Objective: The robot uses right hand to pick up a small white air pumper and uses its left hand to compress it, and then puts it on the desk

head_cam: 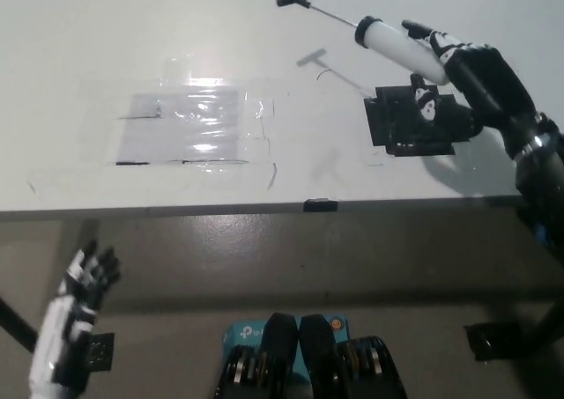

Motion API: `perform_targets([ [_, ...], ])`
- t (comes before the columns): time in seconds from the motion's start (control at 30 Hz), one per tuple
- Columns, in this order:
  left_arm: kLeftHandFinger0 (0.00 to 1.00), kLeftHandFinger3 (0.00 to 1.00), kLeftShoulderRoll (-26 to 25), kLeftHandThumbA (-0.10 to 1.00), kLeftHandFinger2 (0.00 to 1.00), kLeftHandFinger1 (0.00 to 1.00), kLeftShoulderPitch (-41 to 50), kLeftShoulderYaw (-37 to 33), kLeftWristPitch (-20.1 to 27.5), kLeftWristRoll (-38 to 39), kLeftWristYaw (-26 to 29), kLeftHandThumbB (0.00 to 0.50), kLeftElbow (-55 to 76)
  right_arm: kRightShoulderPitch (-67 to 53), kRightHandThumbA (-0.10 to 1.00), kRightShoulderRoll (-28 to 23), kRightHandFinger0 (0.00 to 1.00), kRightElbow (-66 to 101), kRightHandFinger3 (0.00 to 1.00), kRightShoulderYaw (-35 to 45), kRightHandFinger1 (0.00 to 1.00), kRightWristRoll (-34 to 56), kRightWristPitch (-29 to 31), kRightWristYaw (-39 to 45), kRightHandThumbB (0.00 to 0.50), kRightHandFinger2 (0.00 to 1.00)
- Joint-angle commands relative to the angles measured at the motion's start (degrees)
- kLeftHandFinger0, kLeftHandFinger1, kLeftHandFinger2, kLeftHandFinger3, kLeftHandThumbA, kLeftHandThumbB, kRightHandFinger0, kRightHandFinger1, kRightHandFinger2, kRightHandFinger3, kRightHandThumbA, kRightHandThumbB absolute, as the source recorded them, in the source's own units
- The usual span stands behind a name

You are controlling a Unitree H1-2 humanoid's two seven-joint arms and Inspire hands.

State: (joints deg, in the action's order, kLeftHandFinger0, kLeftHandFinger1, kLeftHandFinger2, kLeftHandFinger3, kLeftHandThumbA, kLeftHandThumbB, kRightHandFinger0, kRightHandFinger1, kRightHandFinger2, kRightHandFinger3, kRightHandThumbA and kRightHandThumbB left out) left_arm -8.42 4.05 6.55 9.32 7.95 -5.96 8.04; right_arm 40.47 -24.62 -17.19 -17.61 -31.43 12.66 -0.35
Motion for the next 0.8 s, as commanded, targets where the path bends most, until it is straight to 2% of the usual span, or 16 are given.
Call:
perform_targets([
  [0.0, 1.00, 1.00, -1.4, 1.00, 1.00, 1.00, -6.4, 2.9, 0.0, 2.4, 1.9, 0.060, 3.7, -3.3, -0.10, -1.1, 0.08, 13.4, 0.94, 2.5, 0.53, 4.2, -1.2, 4.4, 0.155, 0.85],
  [0.07, 1.00, 1.00, -1.8, 1.00, 1.00, 1.00, -9.3, 3.8, -0.5, 1.8, 2.5, 0.047, 3.9, -5.6, -0.10, -1.0, 0.08, 17.9, 0.89, 2.4, 0.51, 5.0, -0.7, 5.2, 0.162, 0.84],
  [0.1, 1.00, 1.00, -2.2, 1.00, 1.00, 1.00, -10.9, 4.1, -1.9, 1.4, 2.7, 0.064, 4.3, -6.6, -0.10, -0.9, 0.09, 20.7, 0.86, 2.3, 0.50, 6.2, -1.9, 6.7, 0.163, 0.82],
  [0.13, 1.00, 1.00, -2.5, 1.00, 1.00, 1.00, -13.0, 4.3, -2.6, 1.9, 2.5, 0.065, 4.0, -7.4, -0.10, -0.7, 0.04, 22.5, 0.77, 2.4, 0.43, 6.2, -1.9, 6.8, 0.181, 0.75],
  [0.2, 1.00, 1.00, -2.7, 1.00, 1.00, 1.00, -15.7, 4.7, -3.9, 2.2, 2.5, 0.086, 3.5, -9.5, -0.10, -0.1, 0.02, 26.9, 0.72, 2.4, 0.41, 6.9, -2.4, 7.3, 0.189, 0.73],
  [0.27, 1.00, 1.00, -2.8, 1.00, 1.00, 1.00, -18.6, 4.8, -5.1, 1.4, 2.9, 0.109, 2.9, -10.8, -0.10, 0.1, 0.01, 30.1, 0.74, 2.7, 0.41, 7.4, -3.4, 8.1, 0.179, 0.76],
  [0.33, 1.00, 1.00, -2.9, 1.00, 1.00, 1.00, -20.6, 4.6, -5.1, 0.9, 2.7, 0.109, 1.9, -12.1, -0.10, 0.3, 0.00, 33.0, 0.75, 3.0, 0.41, 8.8, -4.9, 9.2, 0.179, 0.77],
  [0.37, 1.00, 1.00, -2.8, 1.00, 1.00, 1.00, -22.1, 4.3, -5.8, 1.1, 2.4, 0.133, 1.5, -13.5, -0.10, 0.3, 0.00, 35.7, 0.76, 3.0, 0.41, 9.8, -5.2, 9.8, 0.174, 0.77],
  [0.57, 1.00, 1.00, -1.3, 0.97, 1.00, 1.00, -26.5, 3.0, -7.3, 1.1, 1.9, 0.151, -0.3, -18.6, -0.10, 0.0, 0.00, 44.7, 0.80, 4.3, 0.43, 11.6, -9.2, 12.6, 0.147, 0.79],
  [0.67, 1.00, 1.00, -0.5, 0.93, 1.00, 1.00, -27.8, 2.6, -8.3, 2.3, 1.7, 0.160, -0.9, -20.8, -0.10, 0.5, 0.00, 47.8, 0.80, 4.5, 0.40, 13.0, -8.5, 13.1, 0.139, 0.77],
  [0.77, 1.00, 1.00, 0.0, 0.91, 1.00, 1.00, -28.1, 2.2, -9.3, 2.2, 1.7, 0.156, -0.6, -21.7, -0.10, 1.2, 0.00, 49.4, 0.74, 4.5, 0.36, 13.2, -9.2, 13.9, 0.140, 0.72],
])
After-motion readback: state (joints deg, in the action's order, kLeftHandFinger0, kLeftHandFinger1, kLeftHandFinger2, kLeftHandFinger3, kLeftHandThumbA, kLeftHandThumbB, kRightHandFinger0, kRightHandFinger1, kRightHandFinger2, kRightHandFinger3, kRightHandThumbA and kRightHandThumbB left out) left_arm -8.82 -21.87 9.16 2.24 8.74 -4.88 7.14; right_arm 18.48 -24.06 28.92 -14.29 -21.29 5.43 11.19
